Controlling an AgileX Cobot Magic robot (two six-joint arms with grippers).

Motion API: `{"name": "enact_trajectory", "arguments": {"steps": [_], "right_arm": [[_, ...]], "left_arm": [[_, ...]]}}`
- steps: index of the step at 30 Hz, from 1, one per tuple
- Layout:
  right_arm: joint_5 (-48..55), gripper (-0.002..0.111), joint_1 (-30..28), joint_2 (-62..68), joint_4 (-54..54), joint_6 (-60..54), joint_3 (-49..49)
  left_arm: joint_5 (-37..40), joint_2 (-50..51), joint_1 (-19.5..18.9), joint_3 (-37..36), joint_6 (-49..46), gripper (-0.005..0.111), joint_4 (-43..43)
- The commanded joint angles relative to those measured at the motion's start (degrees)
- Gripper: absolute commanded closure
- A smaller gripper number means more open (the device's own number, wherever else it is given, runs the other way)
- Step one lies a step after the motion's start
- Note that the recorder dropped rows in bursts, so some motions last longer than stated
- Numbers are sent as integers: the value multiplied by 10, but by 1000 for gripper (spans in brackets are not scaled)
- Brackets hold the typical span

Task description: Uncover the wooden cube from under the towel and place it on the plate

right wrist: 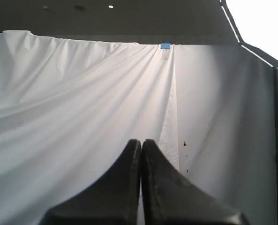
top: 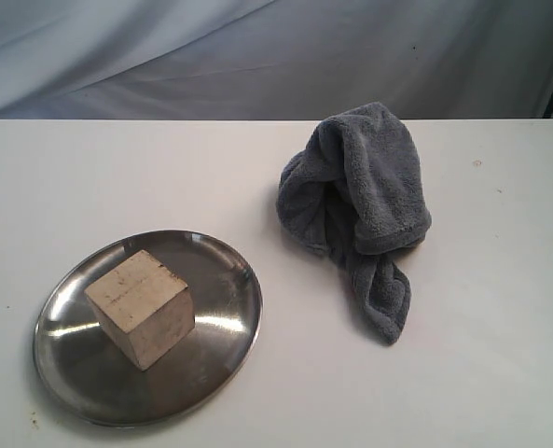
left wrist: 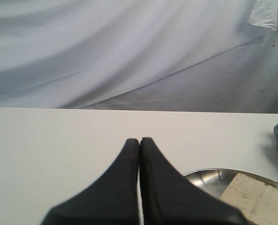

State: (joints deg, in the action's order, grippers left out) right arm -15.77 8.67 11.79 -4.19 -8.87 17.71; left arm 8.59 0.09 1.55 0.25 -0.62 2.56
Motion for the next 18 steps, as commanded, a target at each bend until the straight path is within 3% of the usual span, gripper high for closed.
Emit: {"name": "enact_trajectory", "arguments": {"steps": [1, 18], "right_arm": [[17, 108, -2, -37, -1, -3, -2], [103, 108, -2, -118, -1, -14, -2]], "left_arm": [[-2, -1, 0, -3, 2, 105, 0], [-2, -1, 0, -3, 2, 105, 0]]}}
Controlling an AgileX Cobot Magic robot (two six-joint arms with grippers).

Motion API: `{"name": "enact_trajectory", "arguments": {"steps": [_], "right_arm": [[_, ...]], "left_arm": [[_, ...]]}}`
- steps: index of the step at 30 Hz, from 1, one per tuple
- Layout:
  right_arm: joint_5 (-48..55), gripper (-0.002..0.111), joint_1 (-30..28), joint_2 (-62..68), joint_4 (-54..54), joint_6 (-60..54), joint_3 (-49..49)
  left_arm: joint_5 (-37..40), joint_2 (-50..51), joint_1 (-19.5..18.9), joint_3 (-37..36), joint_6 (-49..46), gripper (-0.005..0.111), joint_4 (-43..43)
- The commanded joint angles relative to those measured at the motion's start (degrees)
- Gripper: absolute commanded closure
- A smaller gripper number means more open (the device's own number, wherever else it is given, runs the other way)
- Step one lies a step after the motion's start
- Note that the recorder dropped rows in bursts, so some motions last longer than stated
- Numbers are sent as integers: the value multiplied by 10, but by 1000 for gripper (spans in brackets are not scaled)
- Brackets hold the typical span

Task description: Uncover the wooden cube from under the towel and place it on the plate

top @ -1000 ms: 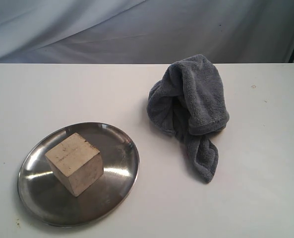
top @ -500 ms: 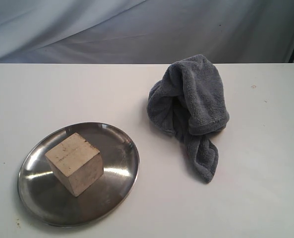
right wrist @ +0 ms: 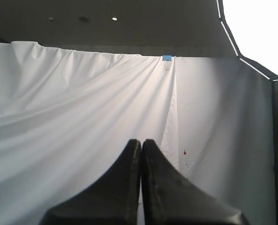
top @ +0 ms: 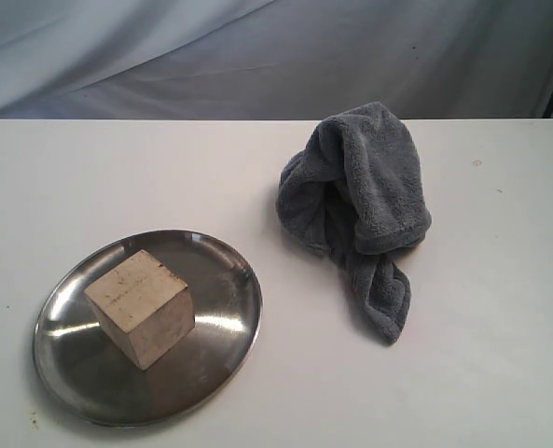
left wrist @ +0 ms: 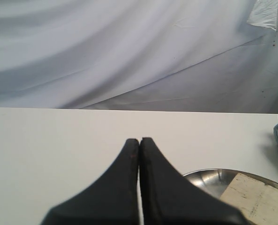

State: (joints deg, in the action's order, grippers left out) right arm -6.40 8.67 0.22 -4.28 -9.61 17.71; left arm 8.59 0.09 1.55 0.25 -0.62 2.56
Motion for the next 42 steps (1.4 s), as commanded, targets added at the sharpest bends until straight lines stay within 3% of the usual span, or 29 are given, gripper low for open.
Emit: {"name": "enact_trajectory", "arguments": {"steps": [1, 11, 33, 42], "right_arm": [[9, 108, -2, -2, 0, -6, -2], [135, 108, -2, -2, 0, -5, -20], [57, 108, -2, -2, 13, 15, -173], [72, 108, -2, -2, 17, 15, -177]], "left_arm": [[-2, -1, 0, -3, 2, 105, 0], [-2, -1, 0, -3, 0, 105, 0], [-2, -1, 0, -3, 1, 105, 0], [-2, -1, 0, -3, 2, 105, 0]]}}
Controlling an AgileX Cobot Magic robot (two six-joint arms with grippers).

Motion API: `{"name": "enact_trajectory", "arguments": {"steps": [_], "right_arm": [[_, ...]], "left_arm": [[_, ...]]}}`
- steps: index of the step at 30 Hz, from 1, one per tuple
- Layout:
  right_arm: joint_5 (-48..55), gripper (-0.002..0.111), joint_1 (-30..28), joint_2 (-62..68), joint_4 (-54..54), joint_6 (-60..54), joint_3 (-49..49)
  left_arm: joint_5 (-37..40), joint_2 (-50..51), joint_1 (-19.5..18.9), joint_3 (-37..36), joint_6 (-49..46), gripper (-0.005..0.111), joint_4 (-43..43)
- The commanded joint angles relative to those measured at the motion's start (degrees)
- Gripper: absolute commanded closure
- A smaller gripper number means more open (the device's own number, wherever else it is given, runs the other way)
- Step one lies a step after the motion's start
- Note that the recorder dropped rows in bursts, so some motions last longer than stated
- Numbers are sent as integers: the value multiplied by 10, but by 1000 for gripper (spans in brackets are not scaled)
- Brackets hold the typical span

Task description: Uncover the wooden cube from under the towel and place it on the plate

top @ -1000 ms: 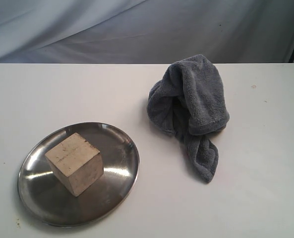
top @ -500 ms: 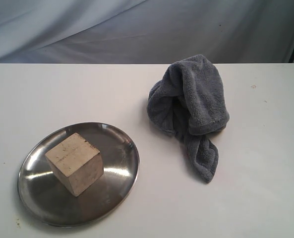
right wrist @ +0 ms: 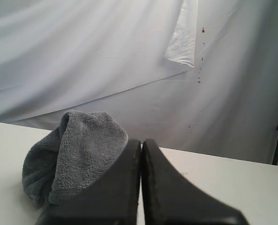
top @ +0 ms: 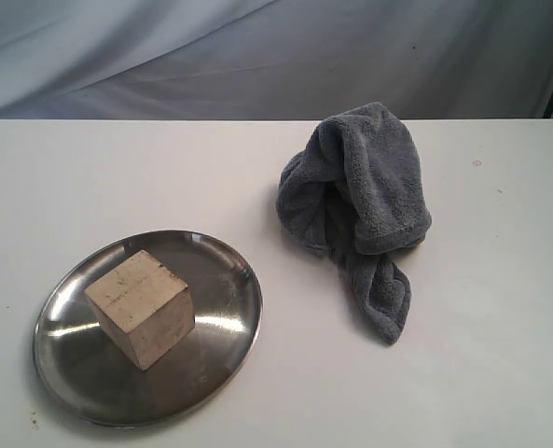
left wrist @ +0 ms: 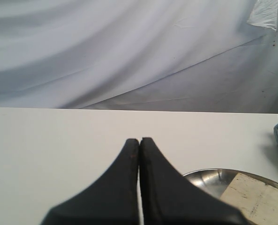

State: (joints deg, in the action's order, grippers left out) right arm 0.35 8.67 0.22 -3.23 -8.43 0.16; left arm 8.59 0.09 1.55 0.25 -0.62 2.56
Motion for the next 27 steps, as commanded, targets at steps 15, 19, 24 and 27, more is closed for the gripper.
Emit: {"name": "enact_trajectory", "arguments": {"steps": [15, 19, 24, 27], "right_arm": [[8, 108, -2, -2, 28, 3, -2], [8, 108, -1, -2, 28, 3, -2], [8, 108, -1, -2, 28, 3, -2], [8, 108, -2, -2, 28, 3, -2]], "left_arm": [[-2, -1, 0, -3, 1, 105, 0], [-2, -1, 0, -3, 2, 105, 0], [-2, -1, 0, -3, 2, 105, 0], [-2, -1, 0, -3, 2, 105, 0]]}}
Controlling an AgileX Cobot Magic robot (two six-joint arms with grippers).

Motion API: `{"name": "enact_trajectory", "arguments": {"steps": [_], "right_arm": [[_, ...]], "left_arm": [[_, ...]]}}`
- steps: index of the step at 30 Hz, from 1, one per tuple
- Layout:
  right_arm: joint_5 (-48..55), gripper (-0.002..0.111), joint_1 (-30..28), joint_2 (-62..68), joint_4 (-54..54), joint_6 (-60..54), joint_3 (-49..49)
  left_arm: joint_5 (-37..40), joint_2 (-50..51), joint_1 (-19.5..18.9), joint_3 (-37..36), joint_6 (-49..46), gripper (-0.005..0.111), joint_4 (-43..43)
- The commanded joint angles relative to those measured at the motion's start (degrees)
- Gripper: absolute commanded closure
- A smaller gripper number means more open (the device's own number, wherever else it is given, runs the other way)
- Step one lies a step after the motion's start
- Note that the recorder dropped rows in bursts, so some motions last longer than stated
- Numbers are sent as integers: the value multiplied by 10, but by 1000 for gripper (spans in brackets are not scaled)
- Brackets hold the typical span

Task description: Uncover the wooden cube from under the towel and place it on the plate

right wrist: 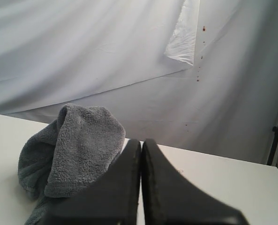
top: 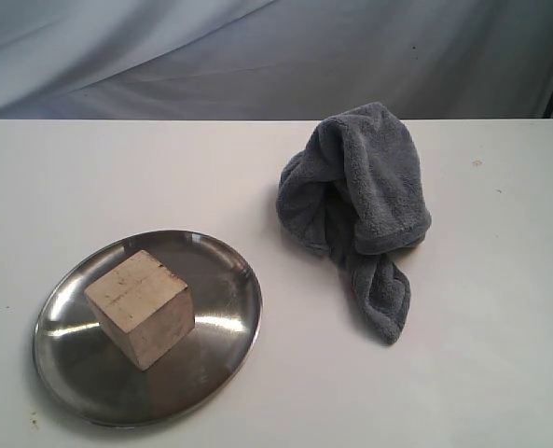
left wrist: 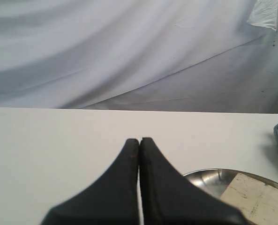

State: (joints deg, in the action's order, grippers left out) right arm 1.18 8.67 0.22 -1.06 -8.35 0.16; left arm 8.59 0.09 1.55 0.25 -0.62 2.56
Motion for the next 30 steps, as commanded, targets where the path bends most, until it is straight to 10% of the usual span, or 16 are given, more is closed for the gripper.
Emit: {"name": "enact_trajectory", "arguments": {"steps": [1, 30], "right_arm": [[-1, 108, -2, -2, 6, 3, -2], [-1, 108, -40, -2, 5, 11, -2]], "left_arm": [[-2, -1, 0, -3, 2, 105, 0], [-2, -1, 0, -3, 0, 105, 0]]}}
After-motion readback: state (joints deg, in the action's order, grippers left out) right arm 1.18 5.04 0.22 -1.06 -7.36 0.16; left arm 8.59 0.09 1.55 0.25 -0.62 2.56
